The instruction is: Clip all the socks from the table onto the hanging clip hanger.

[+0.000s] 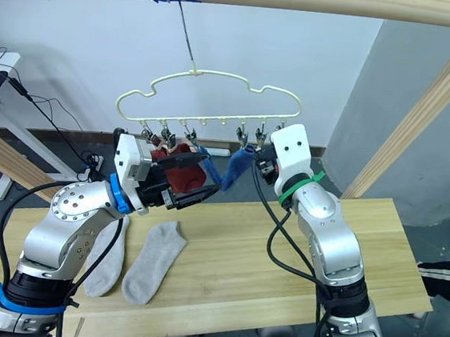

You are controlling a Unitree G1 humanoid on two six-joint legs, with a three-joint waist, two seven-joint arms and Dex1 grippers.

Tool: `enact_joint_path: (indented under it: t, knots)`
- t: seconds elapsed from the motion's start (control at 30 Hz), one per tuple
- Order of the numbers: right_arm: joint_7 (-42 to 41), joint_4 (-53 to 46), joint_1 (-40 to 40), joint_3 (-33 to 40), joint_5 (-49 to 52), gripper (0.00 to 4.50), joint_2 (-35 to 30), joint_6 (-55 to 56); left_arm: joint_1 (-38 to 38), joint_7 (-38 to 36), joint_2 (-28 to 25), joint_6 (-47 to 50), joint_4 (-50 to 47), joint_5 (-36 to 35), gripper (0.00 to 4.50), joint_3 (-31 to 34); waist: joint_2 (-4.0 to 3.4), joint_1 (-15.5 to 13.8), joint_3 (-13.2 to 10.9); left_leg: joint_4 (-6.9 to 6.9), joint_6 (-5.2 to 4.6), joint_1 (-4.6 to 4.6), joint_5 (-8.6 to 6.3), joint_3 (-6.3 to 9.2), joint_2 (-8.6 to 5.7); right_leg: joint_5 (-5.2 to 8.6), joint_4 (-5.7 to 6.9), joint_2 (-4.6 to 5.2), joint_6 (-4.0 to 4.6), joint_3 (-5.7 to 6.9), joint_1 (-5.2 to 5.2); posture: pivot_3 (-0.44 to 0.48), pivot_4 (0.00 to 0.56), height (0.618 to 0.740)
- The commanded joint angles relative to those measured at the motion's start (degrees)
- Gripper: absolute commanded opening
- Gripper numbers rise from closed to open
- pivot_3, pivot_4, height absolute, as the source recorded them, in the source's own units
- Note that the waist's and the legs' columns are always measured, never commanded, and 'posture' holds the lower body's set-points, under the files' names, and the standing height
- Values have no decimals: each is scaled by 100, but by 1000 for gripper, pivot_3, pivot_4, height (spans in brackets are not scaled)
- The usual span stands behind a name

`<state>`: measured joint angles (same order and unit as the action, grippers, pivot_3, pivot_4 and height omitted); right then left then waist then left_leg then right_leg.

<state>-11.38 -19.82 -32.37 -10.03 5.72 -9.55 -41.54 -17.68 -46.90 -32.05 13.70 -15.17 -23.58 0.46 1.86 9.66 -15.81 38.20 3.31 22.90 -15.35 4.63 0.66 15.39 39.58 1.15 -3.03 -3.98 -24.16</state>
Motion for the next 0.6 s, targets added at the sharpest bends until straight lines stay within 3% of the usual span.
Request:
enact_joint_path:
  t: [0.03, 0.6]
  knots:
    - [27, -77, -150, 128, -7, 2375, 77, 131, -10, 9, 24, -67, -108, 23, 3560, 28, 0, 0, 0, 0, 0, 0, 0, 0, 0, 0, 0, 0, 0, 0, 0, -218, 203, 714]
    - [24, 335, -417, 48, -53, 2375, 339, 337, -7, -13, 88, -89, -114, 102, 3560, -43, -1, 6, 0, 2, 0, 0, 0, 0, 0, 0, 5, 0, 0, -1, -1, -219, 202, 714]
